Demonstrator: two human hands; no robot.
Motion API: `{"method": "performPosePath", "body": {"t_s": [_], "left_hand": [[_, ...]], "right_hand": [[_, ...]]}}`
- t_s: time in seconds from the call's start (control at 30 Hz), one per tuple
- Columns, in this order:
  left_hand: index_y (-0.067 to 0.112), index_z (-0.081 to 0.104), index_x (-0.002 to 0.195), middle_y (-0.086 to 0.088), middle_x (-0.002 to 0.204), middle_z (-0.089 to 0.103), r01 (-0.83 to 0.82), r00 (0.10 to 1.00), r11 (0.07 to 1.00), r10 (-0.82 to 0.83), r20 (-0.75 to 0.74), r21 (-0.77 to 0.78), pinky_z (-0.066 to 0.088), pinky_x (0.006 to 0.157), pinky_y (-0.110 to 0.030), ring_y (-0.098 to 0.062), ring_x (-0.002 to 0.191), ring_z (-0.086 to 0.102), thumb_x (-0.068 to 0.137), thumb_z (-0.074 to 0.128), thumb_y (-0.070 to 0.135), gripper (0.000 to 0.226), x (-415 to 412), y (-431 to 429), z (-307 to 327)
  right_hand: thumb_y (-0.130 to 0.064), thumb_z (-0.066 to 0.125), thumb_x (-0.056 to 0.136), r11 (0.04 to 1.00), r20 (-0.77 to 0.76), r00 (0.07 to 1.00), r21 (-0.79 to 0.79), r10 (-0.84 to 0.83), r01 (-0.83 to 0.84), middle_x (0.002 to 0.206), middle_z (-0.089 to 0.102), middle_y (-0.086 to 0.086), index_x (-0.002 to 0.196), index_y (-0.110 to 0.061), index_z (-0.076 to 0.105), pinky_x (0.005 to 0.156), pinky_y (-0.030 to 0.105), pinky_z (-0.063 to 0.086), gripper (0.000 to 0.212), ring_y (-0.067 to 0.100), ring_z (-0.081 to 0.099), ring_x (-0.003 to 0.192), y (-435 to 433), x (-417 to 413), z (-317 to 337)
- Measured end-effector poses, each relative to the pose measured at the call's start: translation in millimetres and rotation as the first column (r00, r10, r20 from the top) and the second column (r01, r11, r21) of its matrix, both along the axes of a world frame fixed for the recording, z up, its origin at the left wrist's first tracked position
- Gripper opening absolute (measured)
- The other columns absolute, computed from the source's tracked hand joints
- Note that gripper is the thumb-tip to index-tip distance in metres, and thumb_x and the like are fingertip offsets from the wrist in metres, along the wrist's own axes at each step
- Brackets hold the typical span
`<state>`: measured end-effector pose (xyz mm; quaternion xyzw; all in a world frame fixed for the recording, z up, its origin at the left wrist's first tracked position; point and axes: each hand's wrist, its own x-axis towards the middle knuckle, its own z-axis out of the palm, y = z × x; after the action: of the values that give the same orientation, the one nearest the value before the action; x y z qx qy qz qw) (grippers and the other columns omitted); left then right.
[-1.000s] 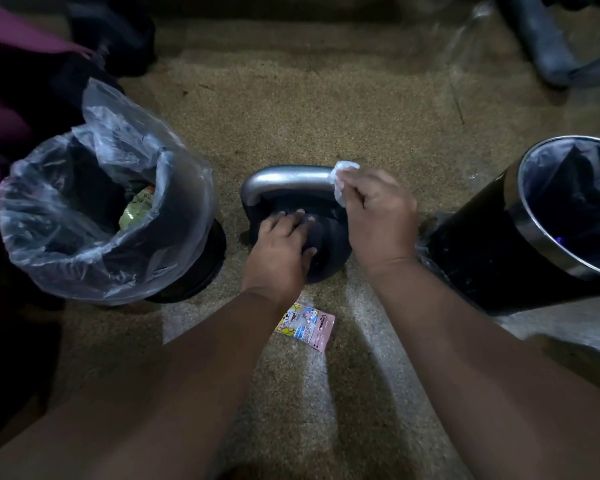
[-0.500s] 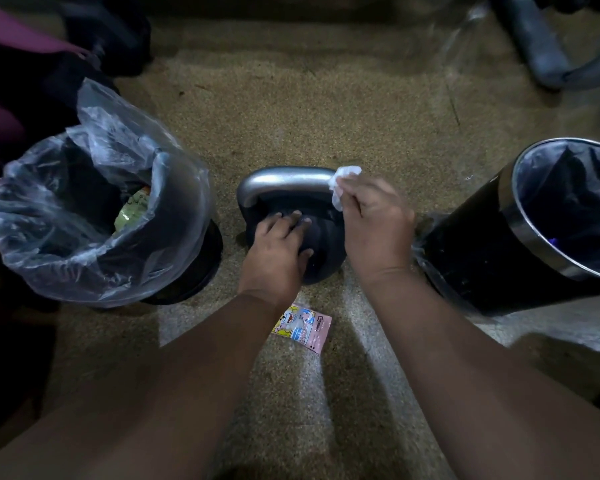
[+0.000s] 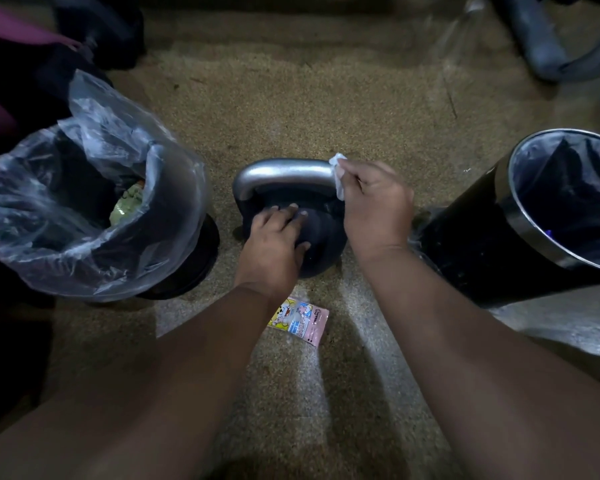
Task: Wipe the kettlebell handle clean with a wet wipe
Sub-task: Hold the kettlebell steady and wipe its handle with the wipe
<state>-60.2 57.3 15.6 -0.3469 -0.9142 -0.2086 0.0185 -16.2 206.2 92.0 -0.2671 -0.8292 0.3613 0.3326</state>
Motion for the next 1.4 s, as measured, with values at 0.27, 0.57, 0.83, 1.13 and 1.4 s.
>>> {"method": "performPosePath", "body": {"t_s": [0.27, 0.57, 0.83, 1.13, 1.4], "left_hand": [[0.013, 0.059, 0.134, -0.005, 0.141, 0.053, -0.001, 1.000, 1.000, 0.001, 0.001, 0.013, 0.037, 0.111, -0.039, -0.031, 0.130, 0.039, 0.088, 0.069, 0.025, 0.049, 1.7, -1.2, 0.9], [0.012, 0.058, 0.134, -0.006, 0.140, 0.053, 0.009, 1.000, 1.000, -0.009, 0.006, 0.004, 0.037, 0.110, -0.039, -0.031, 0.129, 0.040, 0.087, 0.069, 0.025, 0.050, 0.9, 0.3, 3.2], [0.012, 0.059, 0.133, -0.006, 0.140, 0.053, 0.004, 1.000, 1.000, -0.005, 0.016, 0.019, 0.038, 0.110, -0.040, -0.031, 0.128, 0.041, 0.086, 0.071, 0.023, 0.049, 1.6, -0.2, 5.9], [0.012, 0.060, 0.132, -0.006, 0.139, 0.054, 0.003, 1.000, 1.000, -0.003, 0.009, 0.008, 0.038, 0.109, -0.037, -0.030, 0.128, 0.041, 0.085, 0.071, 0.023, 0.050, 0.9, 0.5, 6.6], [0.013, 0.059, 0.133, -0.005, 0.139, 0.054, 0.002, 1.000, 1.000, -0.002, 0.018, 0.007, 0.038, 0.109, -0.037, -0.030, 0.129, 0.040, 0.085, 0.071, 0.024, 0.051, 0.7, -0.2, 7.1]], "right_hand": [[-0.017, 0.066, 0.087, 1.000, 0.014, 1.000, -0.006, -0.001, 0.002, 0.093, 0.071, -0.005, 0.096, -0.018, 0.078, 0.081, 0.005, 0.041, 0.015, 0.006, 0.064, 0.084, -1.0, 1.9, 1.7], [-0.013, 0.065, 0.086, 1.000, 0.012, 1.000, 0.017, 0.024, -0.024, 0.095, 0.071, -0.002, 0.096, -0.016, 0.078, 0.084, 0.022, 0.050, 0.016, 0.012, 0.067, 0.088, -4.5, 6.9, -1.0], [-0.017, 0.065, 0.087, 0.999, 0.039, 0.999, 0.027, 0.029, -0.030, 0.094, 0.070, -0.006, 0.095, -0.021, 0.077, 0.081, 0.025, 0.050, 0.016, 0.012, 0.066, 0.085, -6.2, 8.2, 0.1], [-0.017, 0.065, 0.087, 0.997, 0.044, 0.998, 0.052, 0.052, -0.054, 0.100, 0.070, -0.008, 0.097, -0.022, 0.077, 0.085, 0.023, 0.049, 0.016, 0.009, 0.064, 0.091, -7.9, 4.8, -0.1], [-0.011, 0.066, 0.087, 0.995, 0.007, 0.998, 0.083, 0.054, -0.055, 0.100, 0.072, -0.003, 0.097, -0.014, 0.078, 0.088, 0.022, 0.051, 0.016, 0.011, 0.067, 0.093, -10.5, 7.7, -3.1]]}}
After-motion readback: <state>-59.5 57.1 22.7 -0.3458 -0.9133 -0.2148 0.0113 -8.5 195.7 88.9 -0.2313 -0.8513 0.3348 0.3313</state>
